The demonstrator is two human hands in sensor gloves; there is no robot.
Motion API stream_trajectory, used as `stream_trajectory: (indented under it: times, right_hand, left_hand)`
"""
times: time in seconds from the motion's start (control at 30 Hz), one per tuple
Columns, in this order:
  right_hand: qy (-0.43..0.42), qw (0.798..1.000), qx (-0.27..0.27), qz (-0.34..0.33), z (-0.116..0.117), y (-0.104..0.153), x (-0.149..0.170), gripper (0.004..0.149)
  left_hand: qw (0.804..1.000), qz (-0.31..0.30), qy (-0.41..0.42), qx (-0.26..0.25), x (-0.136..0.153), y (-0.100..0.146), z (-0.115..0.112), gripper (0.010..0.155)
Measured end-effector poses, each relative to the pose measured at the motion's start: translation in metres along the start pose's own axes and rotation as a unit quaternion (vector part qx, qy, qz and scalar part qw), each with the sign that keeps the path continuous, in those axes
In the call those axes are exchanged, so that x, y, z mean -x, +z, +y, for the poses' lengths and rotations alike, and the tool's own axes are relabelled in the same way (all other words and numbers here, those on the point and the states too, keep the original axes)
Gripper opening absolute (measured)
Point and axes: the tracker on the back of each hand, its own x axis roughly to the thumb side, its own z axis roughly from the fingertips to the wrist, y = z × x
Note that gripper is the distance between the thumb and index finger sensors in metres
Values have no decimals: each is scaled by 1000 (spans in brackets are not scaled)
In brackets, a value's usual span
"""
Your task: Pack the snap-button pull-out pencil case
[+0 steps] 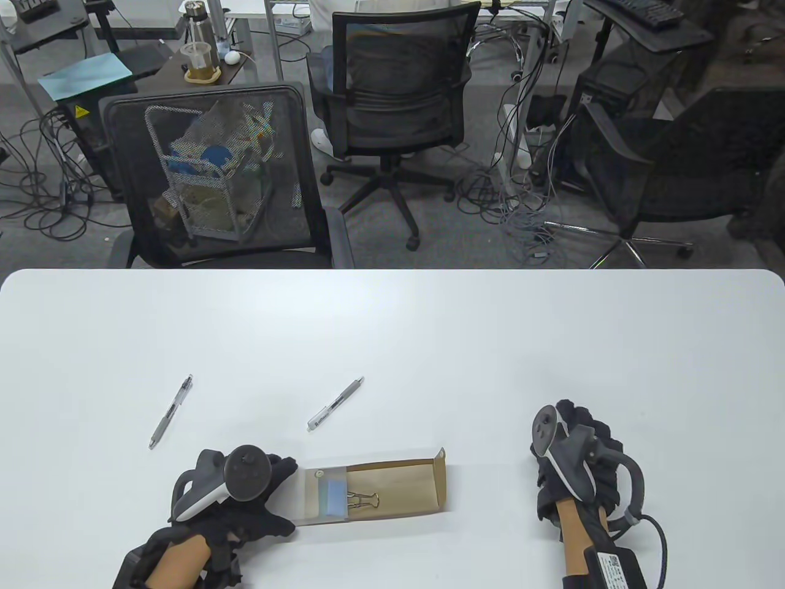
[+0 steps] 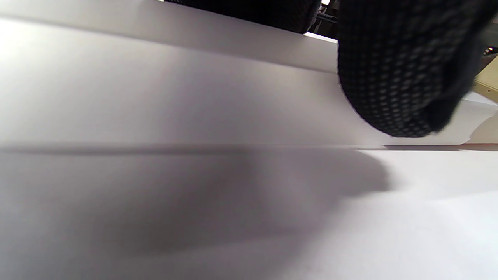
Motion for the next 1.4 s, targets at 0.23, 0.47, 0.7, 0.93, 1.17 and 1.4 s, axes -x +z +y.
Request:
stream_trajectory:
  times: [0.23, 0.47, 0.7, 0.93, 1.17, 1.4]
  right_hand:
    - [25, 997, -63, 41, 28, -14, 11, 72]
    - [0, 996, -70, 48, 33, -18, 11, 57]
    - [-14, 999, -47, 21, 33, -16, 6, 58]
    - [-72, 992, 59, -86, -13, 16, -28, 59]
    - [-84, 948, 150, -266, -75, 90, -97, 58]
    - [-6, 905, 103, -412, -70, 142, -151, 58]
  left_hand:
    - [1000, 0, 0, 0, 0, 0, 0, 97]
    - [1000, 0, 0, 0, 0, 0, 0, 97]
    - [1000, 0, 1, 0, 1, -1, -1, 97]
    - [1000, 0, 1, 0, 1, -1, -1, 97]
    - [1000, 0, 0, -1, 1, -1, -1, 97]
    - [1000, 0, 0, -1, 1, -1, -1, 96]
